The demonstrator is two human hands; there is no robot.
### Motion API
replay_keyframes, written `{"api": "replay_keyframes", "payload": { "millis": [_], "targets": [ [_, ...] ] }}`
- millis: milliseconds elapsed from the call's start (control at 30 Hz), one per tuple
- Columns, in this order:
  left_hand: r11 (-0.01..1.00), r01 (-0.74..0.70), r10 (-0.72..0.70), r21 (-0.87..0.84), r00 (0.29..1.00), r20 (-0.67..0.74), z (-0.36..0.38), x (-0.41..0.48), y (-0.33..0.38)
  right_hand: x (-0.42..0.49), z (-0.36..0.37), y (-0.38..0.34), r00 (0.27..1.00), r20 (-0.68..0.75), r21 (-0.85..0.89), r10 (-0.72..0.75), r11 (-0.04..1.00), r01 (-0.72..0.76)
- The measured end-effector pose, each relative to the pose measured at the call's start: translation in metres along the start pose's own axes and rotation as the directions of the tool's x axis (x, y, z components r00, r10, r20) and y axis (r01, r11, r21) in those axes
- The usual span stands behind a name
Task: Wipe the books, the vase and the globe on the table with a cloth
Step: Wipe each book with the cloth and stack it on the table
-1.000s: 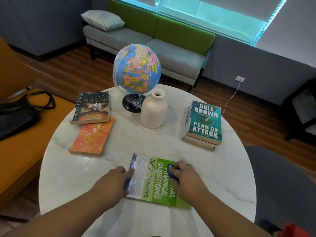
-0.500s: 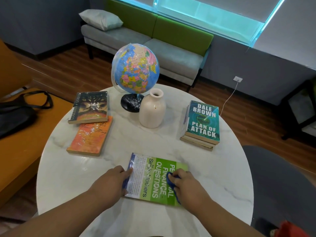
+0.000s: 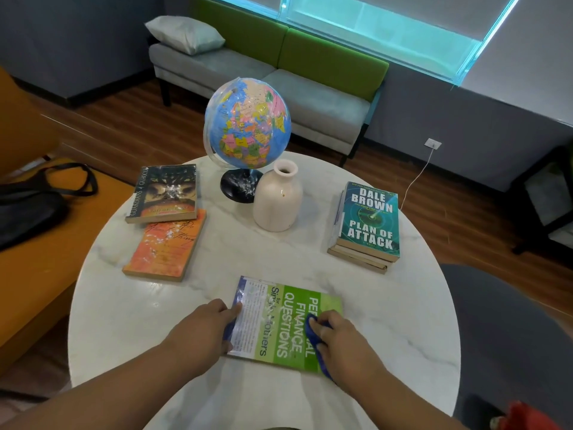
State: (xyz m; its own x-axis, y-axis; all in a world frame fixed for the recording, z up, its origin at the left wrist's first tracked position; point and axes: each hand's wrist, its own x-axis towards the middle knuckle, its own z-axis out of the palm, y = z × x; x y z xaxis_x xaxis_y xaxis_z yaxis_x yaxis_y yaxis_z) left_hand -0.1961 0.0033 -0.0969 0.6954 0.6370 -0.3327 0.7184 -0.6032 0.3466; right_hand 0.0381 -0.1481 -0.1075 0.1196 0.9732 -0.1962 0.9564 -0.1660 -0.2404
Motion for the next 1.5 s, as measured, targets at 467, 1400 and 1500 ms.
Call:
{"api": "replay_keyframes", "payload": {
  "millis": [467,1400,1500],
  "targets": [
    [1.000,-0.003,0.002,0.003,1.000,0.022,0.001,0.000,-0.001,-0.027,0.000,-0.011,0.995,0.023,0.111,0.101,0.988,-0.103],
    [0.995,-0.087,0.085,-0.044,0.995,-0.045,-0.003,0.030,-0.015,-0.006,-0.037,0.016,0.938,0.180,-0.169,0.297,0.949,-0.268],
    [0.989,-0.085,0.076,-0.118,0.994,-0.074,0.006,0.009,-0.014,0.017,-0.041,0.017,0.928,0.170,-0.054,0.333,0.943,-0.329]
  ]
}}
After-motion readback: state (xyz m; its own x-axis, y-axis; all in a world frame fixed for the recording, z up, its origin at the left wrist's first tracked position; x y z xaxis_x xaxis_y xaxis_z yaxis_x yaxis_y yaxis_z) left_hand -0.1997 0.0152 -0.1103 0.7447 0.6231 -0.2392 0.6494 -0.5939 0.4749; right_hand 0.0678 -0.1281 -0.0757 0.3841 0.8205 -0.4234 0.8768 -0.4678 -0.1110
